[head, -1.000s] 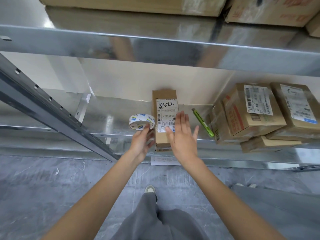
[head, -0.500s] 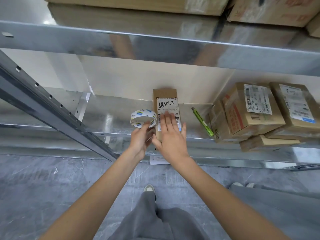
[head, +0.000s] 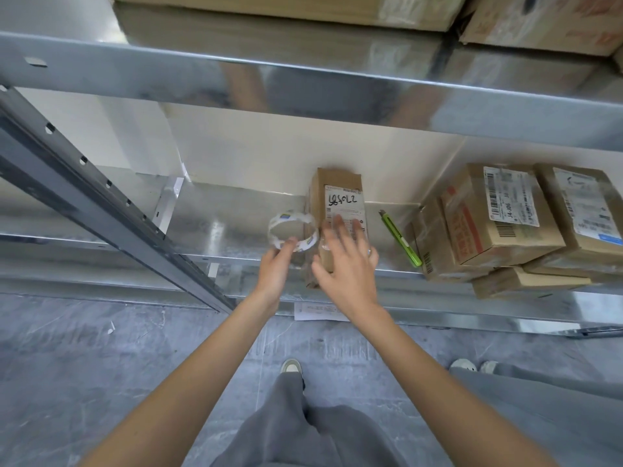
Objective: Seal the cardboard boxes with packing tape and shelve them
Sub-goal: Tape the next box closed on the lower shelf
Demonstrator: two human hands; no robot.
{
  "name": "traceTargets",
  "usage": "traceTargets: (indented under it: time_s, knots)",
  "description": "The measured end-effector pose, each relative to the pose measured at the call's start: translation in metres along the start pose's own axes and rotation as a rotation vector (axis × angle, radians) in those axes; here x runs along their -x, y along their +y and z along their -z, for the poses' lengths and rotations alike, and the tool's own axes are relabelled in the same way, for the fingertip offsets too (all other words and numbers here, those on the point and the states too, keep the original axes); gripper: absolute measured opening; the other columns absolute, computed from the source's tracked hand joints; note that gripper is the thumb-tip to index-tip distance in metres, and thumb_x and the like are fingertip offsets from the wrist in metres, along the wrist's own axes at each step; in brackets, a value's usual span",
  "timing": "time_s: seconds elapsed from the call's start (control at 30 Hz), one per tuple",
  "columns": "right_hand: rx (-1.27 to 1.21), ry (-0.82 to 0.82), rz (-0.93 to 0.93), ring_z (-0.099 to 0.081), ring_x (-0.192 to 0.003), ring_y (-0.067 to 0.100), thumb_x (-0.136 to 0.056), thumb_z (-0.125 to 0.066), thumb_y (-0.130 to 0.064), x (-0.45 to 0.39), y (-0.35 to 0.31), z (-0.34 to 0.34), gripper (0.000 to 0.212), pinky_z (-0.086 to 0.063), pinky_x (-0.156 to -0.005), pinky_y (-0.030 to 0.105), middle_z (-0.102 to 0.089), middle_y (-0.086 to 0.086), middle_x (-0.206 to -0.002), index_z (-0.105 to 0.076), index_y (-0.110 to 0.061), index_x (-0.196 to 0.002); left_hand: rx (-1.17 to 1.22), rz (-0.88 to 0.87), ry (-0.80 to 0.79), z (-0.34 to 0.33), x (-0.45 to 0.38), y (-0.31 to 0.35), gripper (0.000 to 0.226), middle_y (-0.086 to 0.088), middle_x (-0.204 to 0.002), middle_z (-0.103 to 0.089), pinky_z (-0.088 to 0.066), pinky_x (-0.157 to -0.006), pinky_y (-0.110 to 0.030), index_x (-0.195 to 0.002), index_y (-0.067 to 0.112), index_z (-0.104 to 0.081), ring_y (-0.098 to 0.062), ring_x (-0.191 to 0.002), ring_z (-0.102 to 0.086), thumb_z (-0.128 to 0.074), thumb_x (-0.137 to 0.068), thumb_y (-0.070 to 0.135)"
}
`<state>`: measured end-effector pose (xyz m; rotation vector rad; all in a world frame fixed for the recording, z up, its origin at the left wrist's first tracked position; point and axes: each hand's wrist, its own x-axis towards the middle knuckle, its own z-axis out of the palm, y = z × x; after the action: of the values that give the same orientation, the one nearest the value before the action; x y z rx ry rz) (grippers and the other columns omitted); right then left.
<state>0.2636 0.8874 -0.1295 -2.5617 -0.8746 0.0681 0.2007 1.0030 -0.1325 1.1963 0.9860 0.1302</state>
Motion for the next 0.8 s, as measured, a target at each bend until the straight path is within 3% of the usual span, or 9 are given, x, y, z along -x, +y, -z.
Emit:
traceTargets:
  time_s: [0.1, 0.2, 0.23, 0.3, 0.4, 0.5, 0.57, 0.67, 0.8]
  knots:
    - [-0.398, 0.103, -0.071, -0.025, -0.144, 0.025, -0.083, -0.042, -0.045, 0.002, 0.01, 0.005, 0.065, -0.026, -0.115, 0.048, -0.036, -0.002, -0.155, -0.047, -0.02, -0.143, -0.027, -0.054, -0.105, -0.004, 0.015, -0.002, 0.042, 0.014, -0.118, -0.059, -0.042, -0.103, -0.028, -0.126, 0.025, -0.051, -0.003, -0.112, -0.055, -0.054, -0.093, 0.052]
    - [-0.747, 0.11, -0.191, -0.034, -0.141, 0.014, -0.084, -0.048, -0.032, 0.004, 0.016, -0.001, 0.061, -0.029, -0.116, 0.045, -0.041, -0.003, -0.151, -0.045, -0.02, -0.144, -0.113, -0.253, -0.107, -0.014, 0.023, -0.003, 0.036, 0.024, -0.121, -0.055, -0.041, -0.097, -0.011, -0.127, 0.034, -0.045, 0.02, -0.11, -0.049, -0.059, -0.095, 0.04]
    - [-0.83, 0.099, -0.233, -0.037, -0.139, 0.011, -0.085, -0.049, -0.029, 0.004, 0.018, -0.002, 0.06, -0.031, -0.115, 0.044, -0.044, -0.004, -0.149, -0.045, -0.021, -0.144, -0.2, -0.323, -0.104, -0.017, 0.021, -0.004, 0.045, 0.018, -0.134, -0.051, -0.037, -0.106, -0.017, -0.134, 0.031, -0.042, 0.014, -0.124, -0.043, -0.06, -0.094, 0.041]
    - [-0.927, 0.08, -0.279, -0.045, -0.132, 0.007, -0.089, -0.054, -0.025, 0.003, 0.021, -0.002, 0.054, -0.038, -0.111, 0.038, -0.052, -0.008, -0.142, -0.046, -0.023, -0.142, -0.428, -0.387, -0.155, -0.022, 0.017, -0.007, 0.075, -0.001, -0.161, -0.019, -0.019, -0.121, -0.033, -0.153, 0.019, -0.023, -0.008, -0.149, -0.013, -0.058, -0.093, 0.047]
    - [-1.041, 0.063, -0.322, -0.05, -0.122, -0.005, -0.096, -0.06, -0.015, 0.006, 0.026, -0.001, 0.048, -0.042, -0.096, 0.014, -0.056, -0.019, -0.133, -0.046, -0.026, -0.14, -0.722, -0.519, -0.2, -0.024, 0.008, -0.019, 0.085, -0.008, -0.163, 0.012, -0.001, -0.123, -0.04, -0.156, 0.011, 0.001, -0.015, -0.149, 0.015, -0.045, -0.097, 0.051]
    - [-1.109, 0.068, -0.38, -0.049, -0.123, -0.006, -0.097, -0.057, -0.013, 0.009, 0.034, -0.005, 0.05, -0.042, -0.088, 0.009, -0.053, -0.013, -0.139, -0.042, -0.023, -0.144, -0.937, -0.731, -0.208, -0.024, 0.009, -0.024, 0.08, 0.003, -0.16, 0.02, 0.012, -0.12, -0.038, -0.154, 0.021, 0.01, -0.009, -0.144, 0.028, -0.035, -0.099, 0.055]
    - [-1.132, 0.066, -0.4, -0.049, -0.125, -0.004, -0.098, -0.056, -0.016, 0.011, 0.039, -0.007, 0.051, -0.043, -0.088, 0.008, -0.051, -0.012, -0.141, -0.04, -0.024, -0.146, -0.995, -0.768, -0.19, -0.026, 0.009, -0.023, 0.08, 0.007, -0.16, 0.017, 0.017, -0.118, -0.04, -0.154, 0.022, 0.012, -0.006, -0.145, 0.026, -0.032, -0.097, 0.058]
    - [-1.118, 0.055, -0.418, -0.05, -0.127, 0.003, -0.097, -0.056, -0.025, 0.012, 0.043, -0.011, 0.053, -0.045, -0.09, 0.012, -0.052, -0.012, -0.141, -0.038, -0.028, -0.147, -0.974, -0.815, -0.146, -0.036, 0.01, -0.013, 0.085, -0.001, -0.164, -0.008, 0.01, -0.12, -0.043, -0.156, 0.015, 0.0, -0.014, -0.151, 0.006, -0.039, -0.095, 0.059]
    - [-1.126, 0.055, -0.416, -0.055, -0.124, 0.011, -0.099, -0.049, -0.037, 0.013, 0.043, -0.013, 0.05, -0.05, -0.094, 0.024, -0.057, -0.003, -0.137, -0.038, -0.025, -0.146, -0.711, -0.804, -0.181, -0.063, 0.008, 0.005, 0.06, -0.002, -0.144, -0.047, -0.029, -0.114, -0.049, -0.145, 0.02, -0.03, -0.022, -0.132, -0.033, -0.058, -0.094, 0.034]
